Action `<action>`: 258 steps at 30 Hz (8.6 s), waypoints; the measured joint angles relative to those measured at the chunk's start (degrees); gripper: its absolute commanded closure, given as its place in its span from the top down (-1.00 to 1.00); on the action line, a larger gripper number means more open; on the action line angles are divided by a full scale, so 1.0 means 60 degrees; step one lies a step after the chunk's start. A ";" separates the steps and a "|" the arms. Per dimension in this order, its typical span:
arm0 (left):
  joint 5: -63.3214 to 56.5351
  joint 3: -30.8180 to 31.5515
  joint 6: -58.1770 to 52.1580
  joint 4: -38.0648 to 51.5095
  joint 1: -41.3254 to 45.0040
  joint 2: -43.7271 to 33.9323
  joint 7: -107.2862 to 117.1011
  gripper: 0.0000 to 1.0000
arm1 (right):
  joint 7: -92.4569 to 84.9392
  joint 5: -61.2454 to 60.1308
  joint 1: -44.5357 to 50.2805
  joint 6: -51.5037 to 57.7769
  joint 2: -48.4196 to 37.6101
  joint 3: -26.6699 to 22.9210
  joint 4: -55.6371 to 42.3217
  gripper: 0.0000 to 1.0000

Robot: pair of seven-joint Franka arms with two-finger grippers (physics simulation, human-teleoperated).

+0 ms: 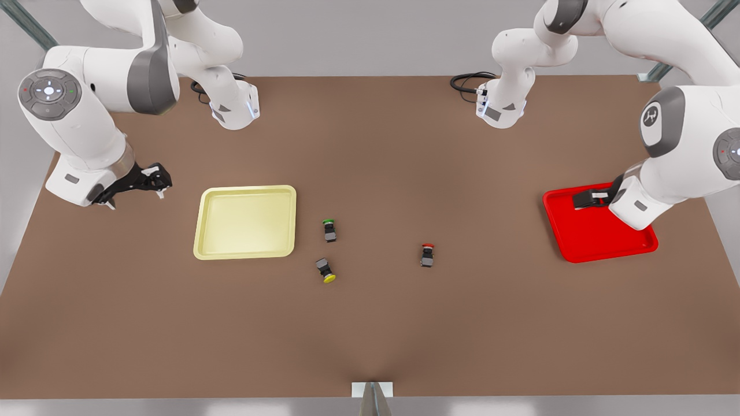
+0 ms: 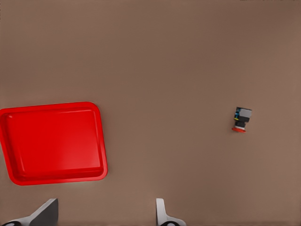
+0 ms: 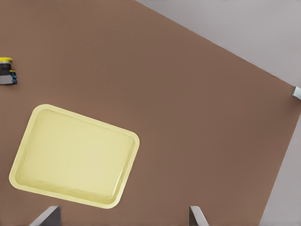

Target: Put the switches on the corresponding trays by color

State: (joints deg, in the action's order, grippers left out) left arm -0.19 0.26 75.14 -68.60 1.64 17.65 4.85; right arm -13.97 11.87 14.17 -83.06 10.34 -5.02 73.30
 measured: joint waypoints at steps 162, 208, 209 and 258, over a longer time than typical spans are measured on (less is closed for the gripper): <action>0.0258 0.0045 0.8929 -0.2321 0.4825 0.5305 0.3008 0.40 | 0.1977 -0.2924 0.3439 -0.6714 0.6738 -0.0423 0.0732 1.00; 0.0006 0.0045 0.8806 -0.2597 0.4708 0.4952 0.3011 0.01 | 0.1890 -0.2930 0.3481 -0.7090 0.7419 -0.0398 0.0088 0.19; 0.0000 0.0045 0.8719 -0.2622 0.4708 0.4903 0.2895 0.01 | 0.1876 -0.2929 0.3484 -0.7082 0.7411 -0.0402 0.0088 0.19; -0.0859 0.0081 0.8409 -0.8680 -0.3636 -0.0898 -0.5247 1.00 | -0.2618 -0.1920 0.1913 -0.6261 0.3098 -0.1192 0.5367 0.05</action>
State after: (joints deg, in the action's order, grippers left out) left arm -5.34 0.74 125.60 -120.67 -20.18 12.27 -26.63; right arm -29.68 0.35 25.65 -120.62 28.92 -12.17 105.51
